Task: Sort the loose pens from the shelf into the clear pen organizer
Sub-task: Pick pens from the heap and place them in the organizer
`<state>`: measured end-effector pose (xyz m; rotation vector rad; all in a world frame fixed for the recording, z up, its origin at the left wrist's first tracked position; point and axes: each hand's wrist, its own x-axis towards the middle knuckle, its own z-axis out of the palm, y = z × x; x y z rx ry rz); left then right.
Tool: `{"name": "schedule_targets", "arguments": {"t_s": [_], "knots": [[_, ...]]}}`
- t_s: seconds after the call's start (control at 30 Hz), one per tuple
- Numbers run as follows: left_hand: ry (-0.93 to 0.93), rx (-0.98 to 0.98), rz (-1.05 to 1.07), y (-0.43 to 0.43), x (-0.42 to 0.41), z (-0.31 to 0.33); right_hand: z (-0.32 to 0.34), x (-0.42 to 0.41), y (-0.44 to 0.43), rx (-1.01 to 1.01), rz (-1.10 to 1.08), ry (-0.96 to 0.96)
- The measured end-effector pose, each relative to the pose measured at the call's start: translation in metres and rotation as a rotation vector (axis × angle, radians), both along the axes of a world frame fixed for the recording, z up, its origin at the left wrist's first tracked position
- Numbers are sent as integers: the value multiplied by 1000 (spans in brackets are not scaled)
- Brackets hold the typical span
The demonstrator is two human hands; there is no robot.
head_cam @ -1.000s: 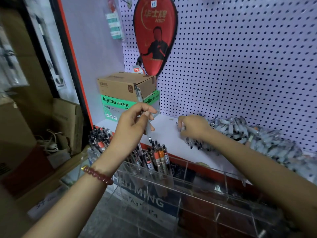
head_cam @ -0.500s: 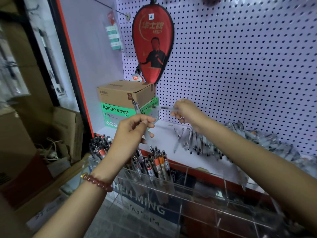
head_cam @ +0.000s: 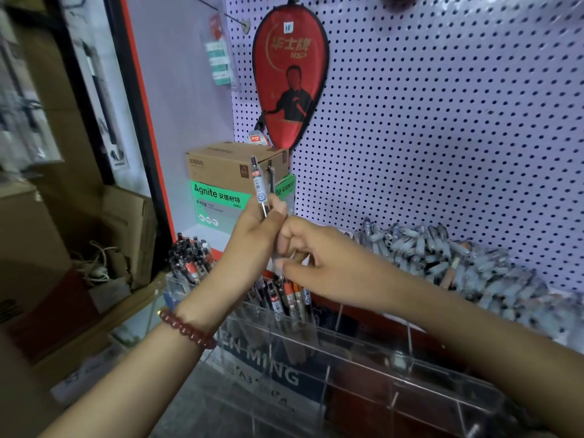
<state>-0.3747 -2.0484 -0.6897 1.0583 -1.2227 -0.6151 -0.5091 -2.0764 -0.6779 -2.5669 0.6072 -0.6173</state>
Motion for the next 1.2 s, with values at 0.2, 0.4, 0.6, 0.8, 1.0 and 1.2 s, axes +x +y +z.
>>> {"name": "schedule_targets", "arguments": {"t_s": [0.2,0.4,0.6,0.8,1.0,1.2], "knots": [[-302,-122,-198,9,-6,-2,-7,-11,3,119,-239,-421],[-347,-40,-329,11,-21,-10,-1,-19,1,514,-244,-547],[-355,-20,-418,11,-28,-12,-4,-26,-5,431,-308,-550],[-394,32,-362,4,-13,-11,1,-31,-4,482,-292,-772],[-949,-21,-82,-1,19,-10,1,-45,-20,407,-321,-634],[-1367,34,40,2,27,-21,-23,-35,-24,443,-282,-443]]}}
